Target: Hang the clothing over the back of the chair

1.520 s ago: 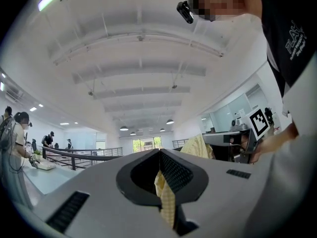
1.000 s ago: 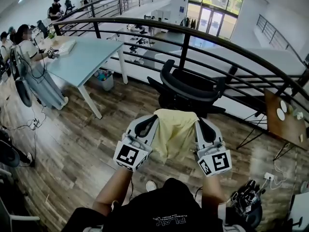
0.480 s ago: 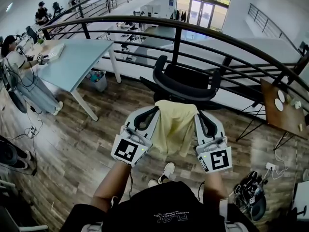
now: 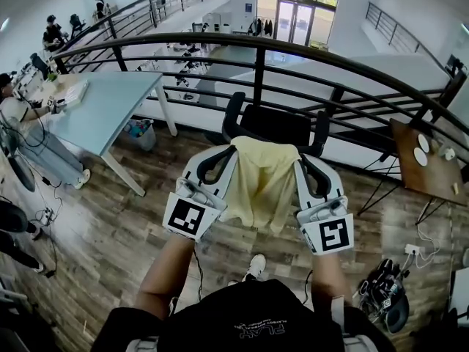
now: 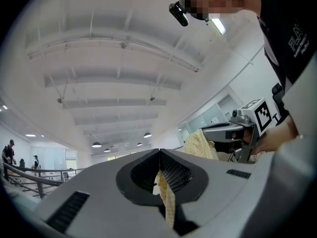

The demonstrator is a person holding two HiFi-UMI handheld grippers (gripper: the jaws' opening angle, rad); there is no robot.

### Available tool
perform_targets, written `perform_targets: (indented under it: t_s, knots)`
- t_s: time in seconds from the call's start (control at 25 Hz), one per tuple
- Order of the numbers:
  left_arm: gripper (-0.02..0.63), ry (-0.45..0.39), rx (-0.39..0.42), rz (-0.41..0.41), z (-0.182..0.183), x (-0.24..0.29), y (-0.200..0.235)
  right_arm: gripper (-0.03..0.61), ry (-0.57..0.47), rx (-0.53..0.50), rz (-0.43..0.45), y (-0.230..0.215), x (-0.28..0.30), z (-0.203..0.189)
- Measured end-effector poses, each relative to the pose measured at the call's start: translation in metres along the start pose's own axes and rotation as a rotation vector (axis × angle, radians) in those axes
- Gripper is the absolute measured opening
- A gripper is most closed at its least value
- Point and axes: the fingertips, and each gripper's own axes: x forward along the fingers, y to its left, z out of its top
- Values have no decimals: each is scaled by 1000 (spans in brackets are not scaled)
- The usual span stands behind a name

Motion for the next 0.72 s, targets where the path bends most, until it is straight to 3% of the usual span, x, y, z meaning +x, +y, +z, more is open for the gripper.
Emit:
perform_targets:
  t_s: [0.2,0.72]
  knots:
    - [17,20,16,37,-5,17,30,31,-11,19,-45,-23,15,8]
    - [18,59,50,52,-16,78,56,31,9,-36,-79,-74,49,-9]
